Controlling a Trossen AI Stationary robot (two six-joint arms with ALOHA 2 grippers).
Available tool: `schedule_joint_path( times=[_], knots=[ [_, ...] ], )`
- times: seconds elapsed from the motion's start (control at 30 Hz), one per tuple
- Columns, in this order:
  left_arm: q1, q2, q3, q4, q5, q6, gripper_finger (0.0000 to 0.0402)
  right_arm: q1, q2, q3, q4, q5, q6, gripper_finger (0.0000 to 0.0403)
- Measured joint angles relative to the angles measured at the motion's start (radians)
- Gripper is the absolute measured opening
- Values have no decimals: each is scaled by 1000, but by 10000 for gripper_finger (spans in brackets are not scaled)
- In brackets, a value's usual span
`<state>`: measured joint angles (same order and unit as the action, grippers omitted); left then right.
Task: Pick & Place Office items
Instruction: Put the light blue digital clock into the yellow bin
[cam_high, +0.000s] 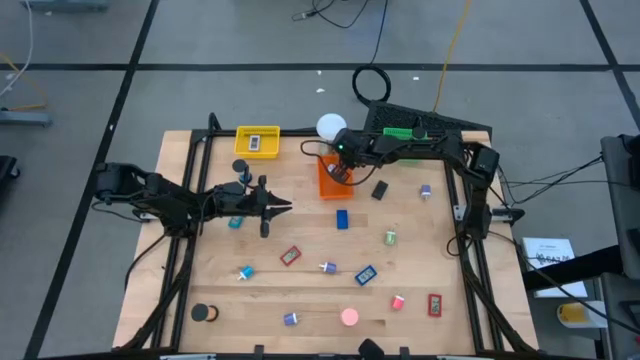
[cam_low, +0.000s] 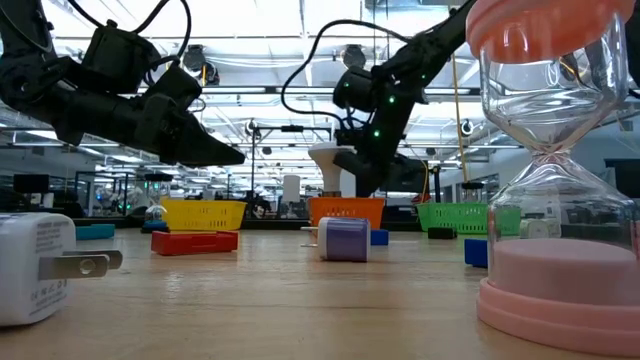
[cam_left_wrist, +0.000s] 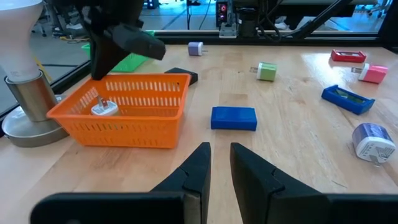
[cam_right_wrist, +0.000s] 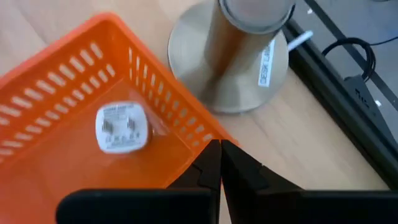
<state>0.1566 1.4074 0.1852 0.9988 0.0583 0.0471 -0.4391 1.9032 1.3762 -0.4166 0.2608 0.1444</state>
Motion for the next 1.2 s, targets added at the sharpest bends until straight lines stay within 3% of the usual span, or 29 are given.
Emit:
schedule_joint_path(
  times=[0.77, 1.07, 1.2],
  knots=[
    [0, 0, 0, 0, 0, 0, 65, -1, -13, 0, -50, 52, 45, 1],
    [0, 0, 0, 0, 0, 0, 65, 46, -174, -2, -61, 53, 28, 1],
    [0, 0, 0, 0, 0, 0, 65, 102, -281, -92, -8, 53, 19, 1]
  ],
)
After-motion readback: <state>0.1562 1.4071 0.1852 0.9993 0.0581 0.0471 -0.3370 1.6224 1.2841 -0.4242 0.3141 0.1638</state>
